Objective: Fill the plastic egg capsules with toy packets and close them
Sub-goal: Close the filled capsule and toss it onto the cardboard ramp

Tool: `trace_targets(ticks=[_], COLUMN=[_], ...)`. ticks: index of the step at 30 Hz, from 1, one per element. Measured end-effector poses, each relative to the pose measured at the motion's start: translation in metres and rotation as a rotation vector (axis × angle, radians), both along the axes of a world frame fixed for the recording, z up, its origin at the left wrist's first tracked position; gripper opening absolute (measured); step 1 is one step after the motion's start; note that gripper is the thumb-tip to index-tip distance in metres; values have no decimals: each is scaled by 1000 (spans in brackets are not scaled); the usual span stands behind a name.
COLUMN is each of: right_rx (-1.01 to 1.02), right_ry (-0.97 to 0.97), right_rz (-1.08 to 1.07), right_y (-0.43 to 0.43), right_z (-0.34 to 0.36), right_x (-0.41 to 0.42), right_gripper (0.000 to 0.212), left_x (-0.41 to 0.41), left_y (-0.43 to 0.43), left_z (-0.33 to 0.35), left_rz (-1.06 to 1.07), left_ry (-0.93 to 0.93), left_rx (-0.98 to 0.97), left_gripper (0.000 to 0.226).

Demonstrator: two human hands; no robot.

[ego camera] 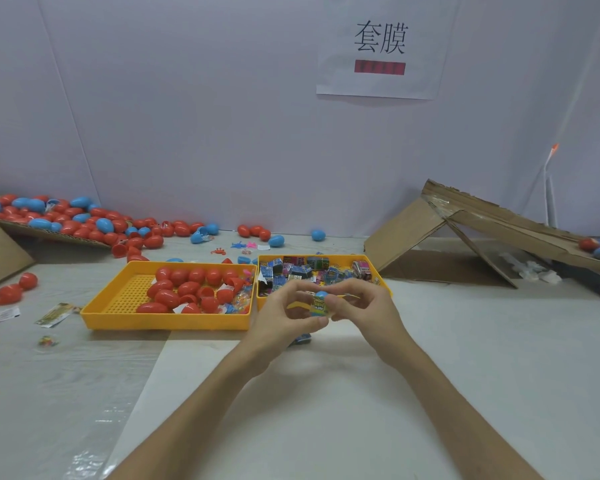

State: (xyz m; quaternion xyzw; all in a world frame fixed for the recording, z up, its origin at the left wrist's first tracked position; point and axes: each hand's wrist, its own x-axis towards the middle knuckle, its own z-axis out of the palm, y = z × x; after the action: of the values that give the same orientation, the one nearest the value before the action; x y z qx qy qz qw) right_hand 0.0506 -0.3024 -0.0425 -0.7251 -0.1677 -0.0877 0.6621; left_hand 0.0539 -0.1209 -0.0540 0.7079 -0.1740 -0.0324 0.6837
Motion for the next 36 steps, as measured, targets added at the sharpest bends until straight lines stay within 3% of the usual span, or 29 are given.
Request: trace_targets(ticks=[7,16,20,23,30,36], right_rx=[133,186,40,42,10,32], right_ry=[28,63,23,39,23,29], right_rz=[50,91,4,-10,-13,2], right_y=[-4,-1,3,4,2,3], right_z=[3,2,2,4,-2,-3], right_x=[1,-1,-2,-4,-1,-1], right_gripper=[23,19,19,11,16,10], left_x=[-4,-1,0,1,-3,-2], left_y=[2,2,3,2,-2,-1], left_z=[5,3,1,2,0,-1], left_rz=[-102,-12,74,125,159,152], left_ry=[149,132,39,-41,-227,-247], left_rx=[-252,-248,-175,-73,138,169], left_gripper=[25,22,24,26,27,27])
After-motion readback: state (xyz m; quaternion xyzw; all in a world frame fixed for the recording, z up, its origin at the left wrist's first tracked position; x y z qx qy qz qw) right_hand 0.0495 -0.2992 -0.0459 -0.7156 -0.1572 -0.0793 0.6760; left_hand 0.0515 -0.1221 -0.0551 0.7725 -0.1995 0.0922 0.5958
